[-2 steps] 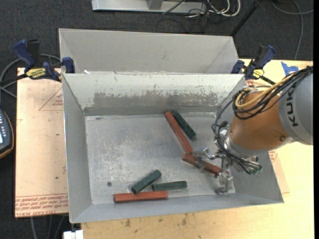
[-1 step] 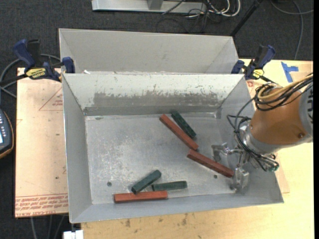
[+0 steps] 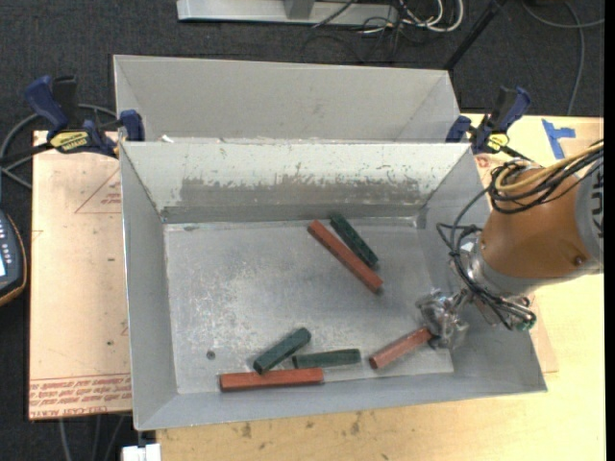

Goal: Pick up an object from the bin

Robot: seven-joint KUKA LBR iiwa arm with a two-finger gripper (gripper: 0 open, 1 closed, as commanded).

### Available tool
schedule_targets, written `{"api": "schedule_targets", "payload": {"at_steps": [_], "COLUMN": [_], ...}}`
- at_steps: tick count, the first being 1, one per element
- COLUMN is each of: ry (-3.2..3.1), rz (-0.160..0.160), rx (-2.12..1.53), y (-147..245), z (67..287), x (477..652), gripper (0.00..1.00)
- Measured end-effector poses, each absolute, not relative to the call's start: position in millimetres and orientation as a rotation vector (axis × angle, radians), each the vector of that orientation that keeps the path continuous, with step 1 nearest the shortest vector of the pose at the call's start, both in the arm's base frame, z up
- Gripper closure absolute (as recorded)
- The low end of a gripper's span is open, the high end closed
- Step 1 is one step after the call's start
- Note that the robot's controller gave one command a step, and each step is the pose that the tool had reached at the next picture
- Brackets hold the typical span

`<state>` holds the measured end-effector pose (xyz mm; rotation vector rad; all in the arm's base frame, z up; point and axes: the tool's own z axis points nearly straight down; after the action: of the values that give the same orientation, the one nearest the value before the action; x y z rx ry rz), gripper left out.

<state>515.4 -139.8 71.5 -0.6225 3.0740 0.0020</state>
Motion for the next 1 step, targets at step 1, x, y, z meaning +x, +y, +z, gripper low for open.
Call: {"api": "schedule_targets", "payload": {"at_steps": [1], "ry": [3.075], "rz": [0.001], "rx": [-0.624], "y": [-140.0], "z": [70.4], "x": [514.9], "gripper": [0.0]}}
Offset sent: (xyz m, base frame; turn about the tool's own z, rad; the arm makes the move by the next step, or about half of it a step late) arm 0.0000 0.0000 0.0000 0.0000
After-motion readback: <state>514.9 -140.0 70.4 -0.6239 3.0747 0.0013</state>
